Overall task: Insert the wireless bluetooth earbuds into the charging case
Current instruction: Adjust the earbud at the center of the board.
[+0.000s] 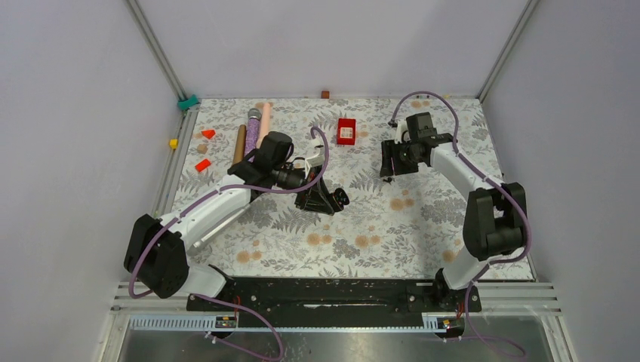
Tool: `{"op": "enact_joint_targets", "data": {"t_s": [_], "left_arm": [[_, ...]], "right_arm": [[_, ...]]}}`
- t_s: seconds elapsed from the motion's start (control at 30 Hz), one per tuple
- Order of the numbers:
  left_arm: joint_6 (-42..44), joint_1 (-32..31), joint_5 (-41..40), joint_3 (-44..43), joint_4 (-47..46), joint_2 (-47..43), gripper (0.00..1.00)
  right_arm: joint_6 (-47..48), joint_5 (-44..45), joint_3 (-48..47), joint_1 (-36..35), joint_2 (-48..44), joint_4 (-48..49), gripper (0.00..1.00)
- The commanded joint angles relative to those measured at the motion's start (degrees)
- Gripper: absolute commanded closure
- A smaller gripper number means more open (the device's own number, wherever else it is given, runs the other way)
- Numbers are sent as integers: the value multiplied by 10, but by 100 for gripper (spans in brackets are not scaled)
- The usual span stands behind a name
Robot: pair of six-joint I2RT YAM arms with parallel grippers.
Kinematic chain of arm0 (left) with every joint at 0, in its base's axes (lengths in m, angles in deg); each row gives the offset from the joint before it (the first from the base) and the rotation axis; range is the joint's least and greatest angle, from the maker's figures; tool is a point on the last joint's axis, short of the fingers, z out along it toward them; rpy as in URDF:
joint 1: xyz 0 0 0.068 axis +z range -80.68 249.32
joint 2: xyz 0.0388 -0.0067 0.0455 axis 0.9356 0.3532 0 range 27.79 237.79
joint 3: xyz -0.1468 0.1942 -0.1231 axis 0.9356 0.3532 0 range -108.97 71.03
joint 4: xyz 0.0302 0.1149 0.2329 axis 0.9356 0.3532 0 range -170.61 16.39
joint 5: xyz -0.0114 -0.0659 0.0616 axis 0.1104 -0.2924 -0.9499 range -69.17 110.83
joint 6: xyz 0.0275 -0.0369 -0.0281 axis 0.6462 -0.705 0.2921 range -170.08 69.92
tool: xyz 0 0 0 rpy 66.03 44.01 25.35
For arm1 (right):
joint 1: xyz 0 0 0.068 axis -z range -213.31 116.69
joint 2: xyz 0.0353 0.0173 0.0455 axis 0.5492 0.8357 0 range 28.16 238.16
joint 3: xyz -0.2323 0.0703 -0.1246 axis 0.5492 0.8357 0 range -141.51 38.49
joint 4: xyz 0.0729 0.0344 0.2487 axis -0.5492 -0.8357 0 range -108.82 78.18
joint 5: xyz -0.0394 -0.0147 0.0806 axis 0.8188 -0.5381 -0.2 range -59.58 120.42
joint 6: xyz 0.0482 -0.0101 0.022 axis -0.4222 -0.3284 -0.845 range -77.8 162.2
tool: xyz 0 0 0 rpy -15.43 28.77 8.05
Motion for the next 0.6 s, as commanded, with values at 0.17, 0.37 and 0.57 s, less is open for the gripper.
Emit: {"op": "enact_joint_targets", "data": {"t_s": [0.17, 0.37, 0.57], "left_arm": [[12, 3, 26, -14, -13, -18, 100], [12, 4, 26, -14, -13, -18, 100], [15, 3, 25, -13, -13, -22, 100]], "right_arm": [[-26, 63, -51, 8, 74, -44, 40], [-34, 49, -104, 17, 132, -76, 41], [-47, 49, -160, 21, 188, -112, 40]]}}
